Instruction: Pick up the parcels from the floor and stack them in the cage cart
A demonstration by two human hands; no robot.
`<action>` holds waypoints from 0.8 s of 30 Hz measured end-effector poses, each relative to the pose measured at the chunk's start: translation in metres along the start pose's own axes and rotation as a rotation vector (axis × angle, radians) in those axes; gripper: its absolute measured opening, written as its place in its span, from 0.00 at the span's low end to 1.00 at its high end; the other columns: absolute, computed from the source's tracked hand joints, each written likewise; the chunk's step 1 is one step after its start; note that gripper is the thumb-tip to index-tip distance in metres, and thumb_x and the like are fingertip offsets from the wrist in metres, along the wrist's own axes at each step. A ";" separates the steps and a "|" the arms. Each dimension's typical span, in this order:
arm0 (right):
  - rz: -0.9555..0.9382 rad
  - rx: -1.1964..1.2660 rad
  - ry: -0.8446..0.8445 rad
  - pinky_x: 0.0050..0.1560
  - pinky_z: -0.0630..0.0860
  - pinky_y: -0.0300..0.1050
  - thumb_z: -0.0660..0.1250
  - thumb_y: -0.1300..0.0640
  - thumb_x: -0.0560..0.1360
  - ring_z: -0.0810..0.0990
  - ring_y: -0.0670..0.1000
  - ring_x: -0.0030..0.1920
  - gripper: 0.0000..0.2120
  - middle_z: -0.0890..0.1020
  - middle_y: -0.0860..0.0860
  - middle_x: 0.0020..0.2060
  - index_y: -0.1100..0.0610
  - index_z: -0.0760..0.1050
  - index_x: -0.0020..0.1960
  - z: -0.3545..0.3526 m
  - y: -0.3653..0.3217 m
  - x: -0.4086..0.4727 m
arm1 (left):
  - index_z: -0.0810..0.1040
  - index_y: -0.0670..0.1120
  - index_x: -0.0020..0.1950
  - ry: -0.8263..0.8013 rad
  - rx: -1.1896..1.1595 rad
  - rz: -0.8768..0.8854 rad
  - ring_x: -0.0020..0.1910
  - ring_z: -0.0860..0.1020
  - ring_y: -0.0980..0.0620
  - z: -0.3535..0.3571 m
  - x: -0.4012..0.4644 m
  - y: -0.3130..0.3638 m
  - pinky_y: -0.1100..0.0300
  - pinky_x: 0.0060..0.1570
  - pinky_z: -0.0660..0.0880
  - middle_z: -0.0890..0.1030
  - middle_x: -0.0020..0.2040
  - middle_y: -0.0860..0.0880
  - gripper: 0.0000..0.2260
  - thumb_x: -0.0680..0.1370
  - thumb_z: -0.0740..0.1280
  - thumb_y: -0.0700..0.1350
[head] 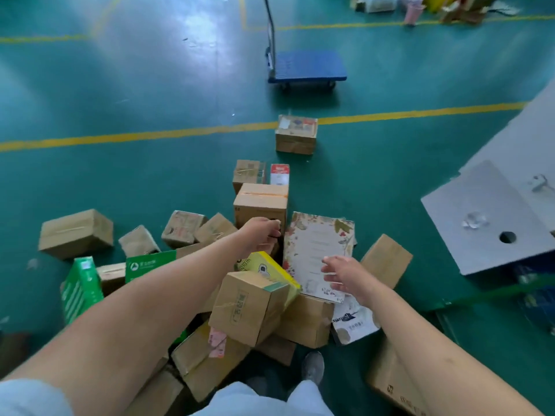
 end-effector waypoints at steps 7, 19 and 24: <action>0.010 -0.104 -0.127 0.63 0.78 0.53 0.61 0.48 0.85 0.82 0.55 0.57 0.11 0.82 0.54 0.56 0.54 0.77 0.59 -0.029 -0.014 0.079 | 0.79 0.44 0.57 0.137 0.007 -0.064 0.49 0.79 0.50 -0.002 0.034 0.002 0.54 0.55 0.77 0.81 0.51 0.47 0.12 0.85 0.63 0.52; 0.105 -0.315 -0.304 0.48 0.77 0.48 0.61 0.49 0.85 0.79 0.54 0.50 0.10 0.82 0.55 0.55 0.53 0.77 0.58 0.017 0.023 0.195 | 0.79 0.45 0.58 0.260 -0.022 -0.211 0.51 0.82 0.48 -0.029 0.104 -0.081 0.53 0.56 0.80 0.83 0.57 0.45 0.12 0.84 0.65 0.53; 0.157 -0.349 -0.336 0.45 0.75 0.45 0.62 0.49 0.85 0.77 0.52 0.45 0.11 0.81 0.54 0.52 0.54 0.77 0.61 0.058 0.052 0.232 | 0.78 0.45 0.61 0.316 0.006 -0.266 0.53 0.81 0.49 -0.052 0.128 -0.137 0.51 0.58 0.79 0.82 0.57 0.45 0.12 0.84 0.65 0.52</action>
Point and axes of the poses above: each hand's wrist, its own x-axis towards the middle knuckle, its own z-axis out of the palm, y = z × x, the point moved 5 cm from there along x, towards the middle knuckle
